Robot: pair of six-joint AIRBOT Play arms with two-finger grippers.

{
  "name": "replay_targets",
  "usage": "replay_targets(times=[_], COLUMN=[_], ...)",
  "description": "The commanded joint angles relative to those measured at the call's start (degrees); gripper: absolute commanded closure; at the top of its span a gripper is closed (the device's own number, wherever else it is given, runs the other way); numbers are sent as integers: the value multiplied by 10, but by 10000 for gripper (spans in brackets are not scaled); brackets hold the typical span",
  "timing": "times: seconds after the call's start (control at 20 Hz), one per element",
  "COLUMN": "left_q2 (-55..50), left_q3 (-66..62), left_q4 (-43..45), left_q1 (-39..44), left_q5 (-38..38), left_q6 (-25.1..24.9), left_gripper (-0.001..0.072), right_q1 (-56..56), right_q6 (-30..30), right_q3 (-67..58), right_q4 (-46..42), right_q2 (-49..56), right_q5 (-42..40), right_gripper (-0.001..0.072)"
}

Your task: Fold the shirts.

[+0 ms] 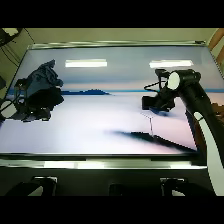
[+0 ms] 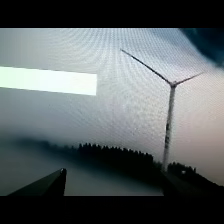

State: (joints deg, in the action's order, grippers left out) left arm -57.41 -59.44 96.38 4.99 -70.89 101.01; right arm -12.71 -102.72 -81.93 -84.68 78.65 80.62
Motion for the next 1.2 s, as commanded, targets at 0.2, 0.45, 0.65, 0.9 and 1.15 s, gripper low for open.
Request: replay_targets(times=[0.2, 0.45, 0.65, 0.9, 1.15], left_q2=[0, 0, 0, -1, 0], left_q3=[0, 0, 0, 4, 4], left_q4=[0, 0, 0, 0, 0], left_q1=[0, 0, 0, 0, 0], left_q5=[0, 0, 0, 86, 222], left_q6=[0, 0, 0, 2, 2], left_gripper=[111, 112, 112, 112, 111], right_q1=[0, 0, 0, 0, 0], right_q6=[0, 0, 0, -2, -6], right_q3=[0, 0, 0, 0, 0], right_q4=[0, 0, 0, 0, 1], right_q2=[0, 0, 0, 0, 0], right_q5=[0, 0, 0, -2, -104], right_gripper=[16, 16, 16, 17, 17])
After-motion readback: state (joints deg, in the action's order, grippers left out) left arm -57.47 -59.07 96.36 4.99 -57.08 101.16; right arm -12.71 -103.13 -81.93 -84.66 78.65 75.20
